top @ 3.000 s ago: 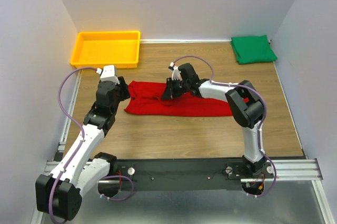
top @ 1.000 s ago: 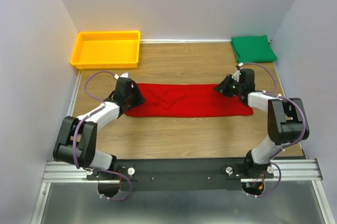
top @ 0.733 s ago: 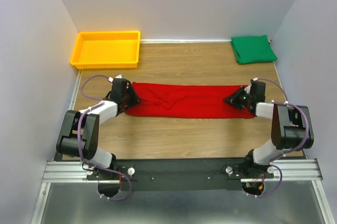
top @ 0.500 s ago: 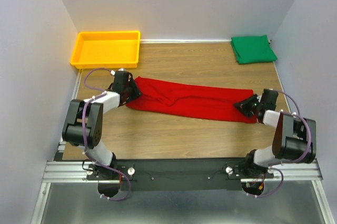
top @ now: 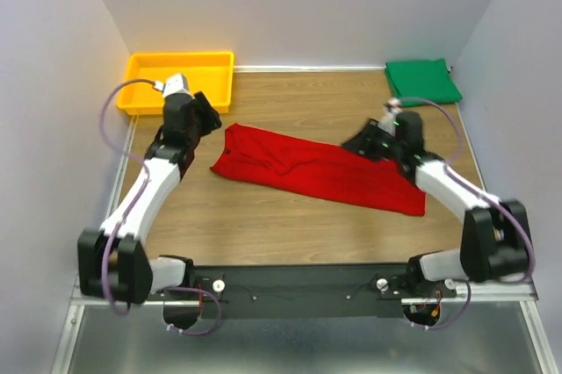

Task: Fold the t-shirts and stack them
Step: Fold the tshirt

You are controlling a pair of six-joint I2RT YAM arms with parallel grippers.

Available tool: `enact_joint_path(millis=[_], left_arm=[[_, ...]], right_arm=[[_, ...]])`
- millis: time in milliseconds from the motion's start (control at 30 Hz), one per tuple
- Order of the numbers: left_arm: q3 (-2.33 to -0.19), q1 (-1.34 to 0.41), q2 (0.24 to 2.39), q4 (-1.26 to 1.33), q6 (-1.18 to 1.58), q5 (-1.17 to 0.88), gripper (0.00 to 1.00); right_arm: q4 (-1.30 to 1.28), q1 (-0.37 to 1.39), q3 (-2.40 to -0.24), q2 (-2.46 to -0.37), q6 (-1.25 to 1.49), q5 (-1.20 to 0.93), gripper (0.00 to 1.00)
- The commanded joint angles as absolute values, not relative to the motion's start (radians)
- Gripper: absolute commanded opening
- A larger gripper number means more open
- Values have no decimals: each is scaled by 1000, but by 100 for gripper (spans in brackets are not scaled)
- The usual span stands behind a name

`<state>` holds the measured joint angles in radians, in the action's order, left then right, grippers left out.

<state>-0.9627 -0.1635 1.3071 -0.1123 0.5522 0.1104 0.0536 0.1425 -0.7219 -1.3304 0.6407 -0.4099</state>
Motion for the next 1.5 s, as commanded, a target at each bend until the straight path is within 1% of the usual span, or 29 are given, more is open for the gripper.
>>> enact_joint_path(millis=[0, 33, 67, 167, 200, 233, 267, 367, 467, 600, 667, 767, 933, 1000, 1067, 1133, 1167, 1233, 1267, 1333, 1367, 1400, 1467], left_arm=[[-867, -158, 1057, -86, 456, 276, 66], [-841, -158, 970, -84, 436, 287, 68], [-816, -158, 928, -81, 430, 301, 69], [-692, -158, 789, -58, 413, 342, 72], [-637, -158, 763, -40, 410, 354, 72], [-614, -158, 737, -34, 408, 359, 72], [-600, -156, 704, -28, 407, 359, 73], [-598, -158, 701, -9, 396, 341, 73], [-598, -156, 742, -6, 397, 325, 73], [-627, -158, 796, -11, 387, 298, 73], [-632, -158, 808, -15, 380, 298, 73], [-627, -158, 805, -14, 380, 295, 73], [-621, -158, 813, -5, 388, 255, 72], [-626, -158, 828, -5, 393, 244, 72], [-629, -156, 839, -5, 388, 245, 72], [-634, -158, 842, -5, 382, 252, 72], [-632, -158, 839, -8, 383, 255, 72], [-630, -158, 833, -9, 383, 259, 72], [-629, -158, 824, -8, 383, 261, 72], [-627, -156, 818, -9, 387, 261, 72], [-627, -158, 813, -9, 387, 259, 72], [-627, -158, 815, -9, 387, 258, 72], [-627, -158, 805, -8, 387, 255, 72]], right_arm=[[106, 391, -955, -1582, 514, -529, 52], [104, 426, -1006, -1639, 493, -572, 51], [106, 486, -1062, -1690, 485, -595, 50], [103, 575, -1262, -1911, 469, -646, 48], [100, 590, -1307, -1958, 466, -656, 48], [98, 604, -1395, -2048, 469, -669, 48], [100, 621, -1432, -2089, 472, -692, 47], [101, 635, -1572, -2231, 486, -725, 47], [100, 637, -1661, -2354, 500, -741, 47], [100, 629, -1716, -2456, 509, -727, 47], [103, 603, -1724, -2489, 526, -674, 47], [110, 531, -1730, -2514, 590, -592, 47], [287, 387, -1687, -2507, 771, -546, 48], [313, 333, -1732, -2513, 821, -528, 50], [307, 295, -1822, -2534, 810, -523, 52], [267, 276, -1893, -2548, 781, -532, 52], [214, 261, -1967, -2552, 737, -541, 54], [146, 252, -2014, -2536, 675, -542, 54], [87, 247, -2019, -2483, 608, -531, 54], [36, 244, -1956, -2398, 537, -499, 54], [3, 247, -1913, -2349, 475, -448, 53], [3, 245, -1800, -2242, 454, -421, 54], [-55, 245, -1676, -2137, 405, -353, 54]])
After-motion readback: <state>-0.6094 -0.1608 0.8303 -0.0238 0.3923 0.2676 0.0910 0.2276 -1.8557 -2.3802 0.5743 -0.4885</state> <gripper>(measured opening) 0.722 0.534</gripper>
